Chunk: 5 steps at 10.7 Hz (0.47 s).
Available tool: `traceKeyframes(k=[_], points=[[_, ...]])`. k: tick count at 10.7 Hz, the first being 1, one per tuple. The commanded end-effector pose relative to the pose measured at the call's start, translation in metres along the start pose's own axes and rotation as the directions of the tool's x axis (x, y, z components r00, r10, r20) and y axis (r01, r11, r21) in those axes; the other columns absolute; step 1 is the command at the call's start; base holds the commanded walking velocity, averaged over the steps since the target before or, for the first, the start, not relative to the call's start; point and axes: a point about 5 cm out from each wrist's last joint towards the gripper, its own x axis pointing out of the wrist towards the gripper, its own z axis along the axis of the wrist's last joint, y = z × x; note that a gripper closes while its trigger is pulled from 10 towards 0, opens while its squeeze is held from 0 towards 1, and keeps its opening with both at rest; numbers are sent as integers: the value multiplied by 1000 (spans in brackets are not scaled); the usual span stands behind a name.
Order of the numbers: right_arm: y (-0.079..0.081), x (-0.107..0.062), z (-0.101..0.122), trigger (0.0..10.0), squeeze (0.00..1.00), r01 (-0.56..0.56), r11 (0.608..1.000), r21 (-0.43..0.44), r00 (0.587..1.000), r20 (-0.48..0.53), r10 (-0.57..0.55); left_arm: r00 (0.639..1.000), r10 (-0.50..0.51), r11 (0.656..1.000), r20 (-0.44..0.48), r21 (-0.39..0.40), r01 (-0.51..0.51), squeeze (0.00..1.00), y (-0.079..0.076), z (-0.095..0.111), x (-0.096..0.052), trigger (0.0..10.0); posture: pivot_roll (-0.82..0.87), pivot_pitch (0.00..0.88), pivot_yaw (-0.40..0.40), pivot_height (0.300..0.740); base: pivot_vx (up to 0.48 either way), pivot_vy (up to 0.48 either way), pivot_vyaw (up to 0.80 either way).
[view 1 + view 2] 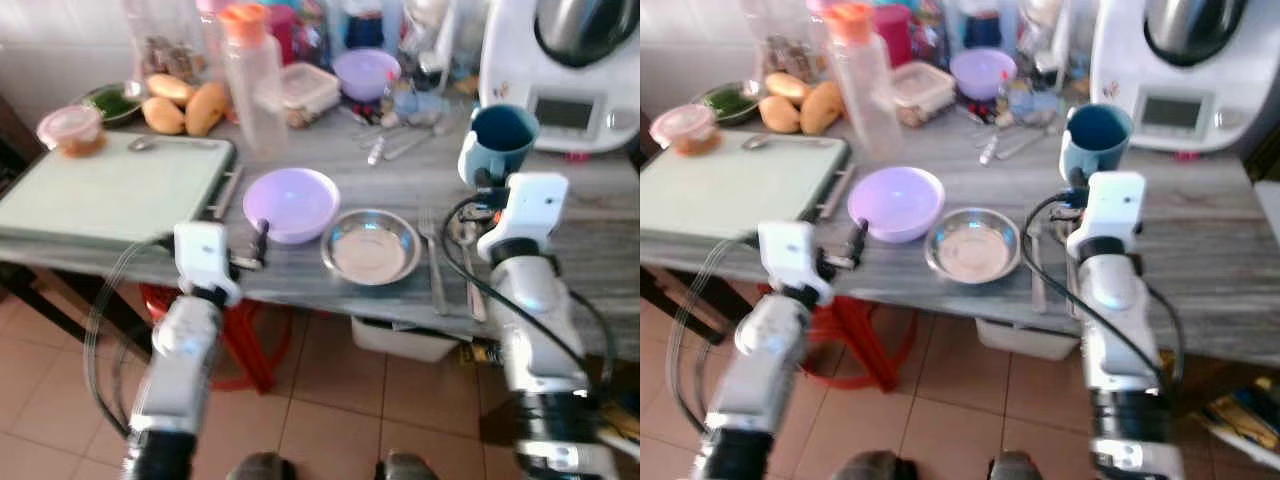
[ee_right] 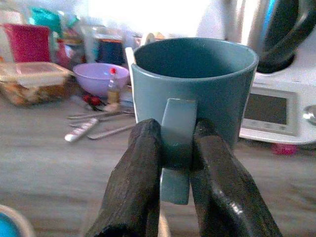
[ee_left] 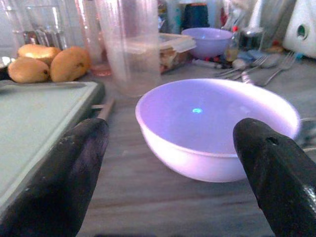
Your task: Setting the table
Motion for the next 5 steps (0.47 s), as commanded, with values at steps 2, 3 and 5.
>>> traceKeyframes(k=[2, 3, 5], points=[[6, 6, 5, 10000, 0, -80, 996, 41, 997, 12, 79, 997, 79, 995, -1, 55, -79, 0, 21, 3, -14, 10000, -24, 0, 45, 740, 0, 0, 0], [8, 10, 5, 10000, 0, -133, 989, 64, 991, 12, 132, 996, 87, 994, -20, 75, -85, 0, 27, -1, -24, 10000, -10, 0, 45, 740, 0, 0, 0], [20, 18, 3, 10000, 0, -284, 954, 94, 959, 19, 283, 990, 109, 989, -85, 107, -99, 0, 38, -10, -50, 10000, 22, 0, 44, 740, 0, 0, 0]])
